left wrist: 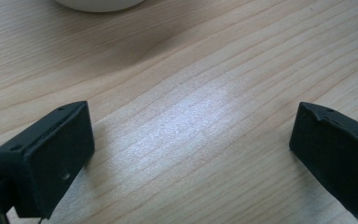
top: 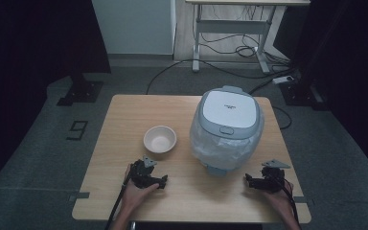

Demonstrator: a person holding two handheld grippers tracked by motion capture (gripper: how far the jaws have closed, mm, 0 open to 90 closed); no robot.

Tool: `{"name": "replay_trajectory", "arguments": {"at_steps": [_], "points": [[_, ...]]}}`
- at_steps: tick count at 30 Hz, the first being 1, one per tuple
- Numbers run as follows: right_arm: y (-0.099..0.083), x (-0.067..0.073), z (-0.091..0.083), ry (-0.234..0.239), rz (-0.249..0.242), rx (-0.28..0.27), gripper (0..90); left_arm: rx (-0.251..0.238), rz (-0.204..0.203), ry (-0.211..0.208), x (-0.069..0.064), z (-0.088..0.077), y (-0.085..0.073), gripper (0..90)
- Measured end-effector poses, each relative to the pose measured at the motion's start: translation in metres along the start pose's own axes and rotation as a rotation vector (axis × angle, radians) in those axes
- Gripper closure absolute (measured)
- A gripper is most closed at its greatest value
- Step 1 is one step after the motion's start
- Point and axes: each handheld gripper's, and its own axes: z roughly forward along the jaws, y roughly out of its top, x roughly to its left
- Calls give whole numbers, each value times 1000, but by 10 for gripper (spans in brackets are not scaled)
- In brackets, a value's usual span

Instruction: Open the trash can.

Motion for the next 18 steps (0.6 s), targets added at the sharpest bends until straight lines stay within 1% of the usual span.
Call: {"name": "replay_trajectory", "arguments": {"at_steps": [7, 11, 18], "points": [[0, 1, 0, -4, 4, -1, 51, -2, -9, 8, -1, -1, -1, 0], [-1, 2, -1, -11, 11, -4, 61, -7, -3, 3, 0, -3, -3, 17], [-4, 0, -4, -4, 6, -11, 88, -7, 4, -5, 1, -3, -3, 15]]}}
